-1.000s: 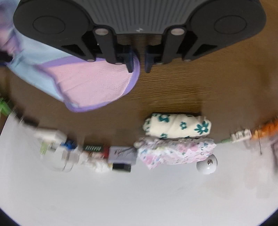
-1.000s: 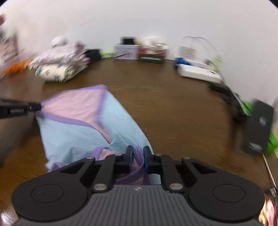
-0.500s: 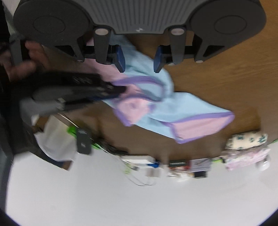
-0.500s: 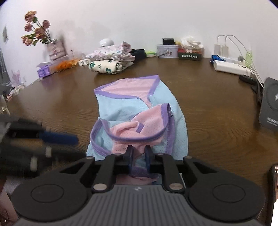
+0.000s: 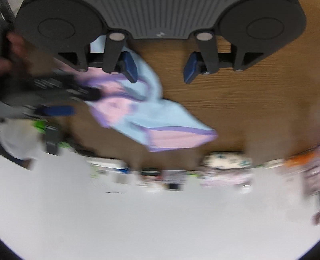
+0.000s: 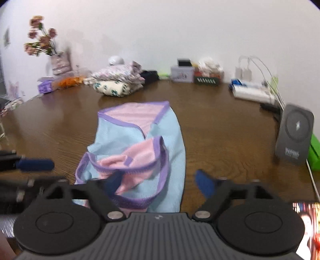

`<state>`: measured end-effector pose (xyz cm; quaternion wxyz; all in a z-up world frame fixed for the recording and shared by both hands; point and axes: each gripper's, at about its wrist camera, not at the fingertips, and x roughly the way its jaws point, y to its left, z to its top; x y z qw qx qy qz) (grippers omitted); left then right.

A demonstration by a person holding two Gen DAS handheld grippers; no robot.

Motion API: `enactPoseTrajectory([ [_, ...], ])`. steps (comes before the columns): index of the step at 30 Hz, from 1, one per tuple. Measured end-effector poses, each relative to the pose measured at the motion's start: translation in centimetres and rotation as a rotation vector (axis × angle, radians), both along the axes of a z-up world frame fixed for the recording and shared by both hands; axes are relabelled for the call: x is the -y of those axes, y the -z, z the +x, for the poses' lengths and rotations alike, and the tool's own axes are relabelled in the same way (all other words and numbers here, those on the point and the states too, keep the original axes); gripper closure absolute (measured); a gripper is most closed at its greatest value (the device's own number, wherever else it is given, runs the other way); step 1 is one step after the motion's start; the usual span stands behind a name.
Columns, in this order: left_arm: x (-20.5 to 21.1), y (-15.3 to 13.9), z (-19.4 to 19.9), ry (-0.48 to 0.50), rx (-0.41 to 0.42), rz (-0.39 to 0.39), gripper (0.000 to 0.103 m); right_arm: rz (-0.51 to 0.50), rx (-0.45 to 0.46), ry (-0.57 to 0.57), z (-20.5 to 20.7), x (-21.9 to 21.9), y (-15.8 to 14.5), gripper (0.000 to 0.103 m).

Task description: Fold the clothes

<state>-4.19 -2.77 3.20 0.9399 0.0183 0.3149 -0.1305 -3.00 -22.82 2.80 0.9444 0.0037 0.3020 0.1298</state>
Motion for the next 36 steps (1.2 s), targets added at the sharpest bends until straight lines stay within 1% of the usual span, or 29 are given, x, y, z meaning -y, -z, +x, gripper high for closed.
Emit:
enactPoseTrajectory([
  [1,0.0,0.0,0.7,-0.016,-0.017,0.009,0.047,0.01,0.005,-0.027,0.0,0.2,0.0,0.014],
  [2,-0.2,-0.3,1.7,-0.039,-0.017,0.003,0.047,0.031,-0.006,-0.056,0.3,0.6,0.1,0.018],
  [4,-0.7,-0.8,4.2,-0.083,-0.016,-0.022,0.046,0.05,-0.026,-0.077,1.0,0.9,0.1,0.024],
  [7,-1.2,-1.2,10.1,-0.097,-0.049,-0.072,0.045,0.083,-0.048,-0.093,2.2,1.2,-0.1,0.026],
  [9,-1.9,-0.6,14.3,-0.115,-0.098,-0.076,0.046,0.108,-0.06,-0.1,3.1,1.3,-0.3,0.03],
  [10,-1.9,-0.1,16.3,-0.132,-0.13,-0.069,0.053,0.11,-0.065,-0.1,3.4,1.3,-0.3,0.035],
  [11,-2.0,0.6,17.7,-0.146,-0.157,-0.059,0.071,0.106,-0.069,-0.092,3.7,1.3,-0.3,0.038],
  [12,-2.0,1.0,18.5,-0.158,-0.126,-0.036,0.079,0.103,-0.072,-0.084,3.9,1.3,-0.3,0.039],
  [13,-1.9,1.2,19.0,-0.153,-0.111,-0.009,0.101,0.106,-0.07,-0.081,3.8,1.3,-0.3,0.043],
  [14,-1.8,1.4,19.6,-0.145,-0.103,0.018,0.101,0.11,-0.067,-0.078,3.7,1.3,-0.3,0.045],
  [17,-2.0,1.3,22.1,-0.116,-0.11,0.004,0.102,0.125,-0.056,-0.051,3.3,1.5,-0.2,0.045],
  [19,-1.0,1.3,24.2,-0.092,-0.116,0.018,0.102,0.137,-0.052,-0.019,3.2,1.5,-0.2,0.046],
  [20,-0.4,1.3,25.1,-0.079,-0.105,0.033,0.102,0.142,-0.049,-0.001,3.1,1.4,-0.2,0.046],
  [21,0.3,1.3,25.9,-0.065,-0.093,0.049,0.102,0.14,-0.041,0.018,3.0,1.4,-0.3,0.046],
  [23,0.9,1.4,27.2,-0.017,-0.062,0.037,0.101,0.13,-0.022,0.052,2.6,1.4,-0.6,0.046],
  [25,1.1,1.1,27.5,0.001,-0.069,0.024,0.094,0.114,-0.009,0.061,1.9,1.3,-1.0,0.045],
  [26,1.1,0.7,27.4,0.0,-0.077,0.025,0.09,0.105,-0.003,0.065,1.5,1.3,-1.2,0.045],
  [27,0.8,-0.1,26.6,0.013,-0.063,0.025,0.086,0.097,0.003,0.068,1.2,1.3,-1.4,0.045],
  [28,0.5,-0.9,25.6,0.029,-0.044,0.024,0.076,0.084,0.008,0.068,0.8,1.2,-1.4,0.045],
  [29,0.1,-1.7,24.6,0.045,-0.025,0.023,0.067,0.072,0.009,0.069,0.4,1.2,-1.4,0.045],
  [31,-0.9,-3.4,21.8,0.089,0.0,0.028,0.062,0.066,0.016,0.066,-0.1,1.2,-1.6,0.045],
  [32,-1.5,-4.2,20.2,0.098,-0.001,0.029,0.059,0.067,0.014,0.062,-0.2,1.2,-1.7,0.045],
  [33,-2.2,-4.7,18.6,0.107,-0.013,0.013,0.057,0.065,0.008,0.052,-0.3,1.0,-1.7,0.046],
  [34,-3.0,-5.0,16.9,0.116,-0.028,-0.006,0.052,0.062,0.008,0.042,-0.3,0.8,-1.8,0.046],
  [36,-3.9,-4.6,13.1,0.162,-0.067,-0.054,0.052,0.056,0.011,0.013,-0.4,0.2,-1.8,0.049],
])
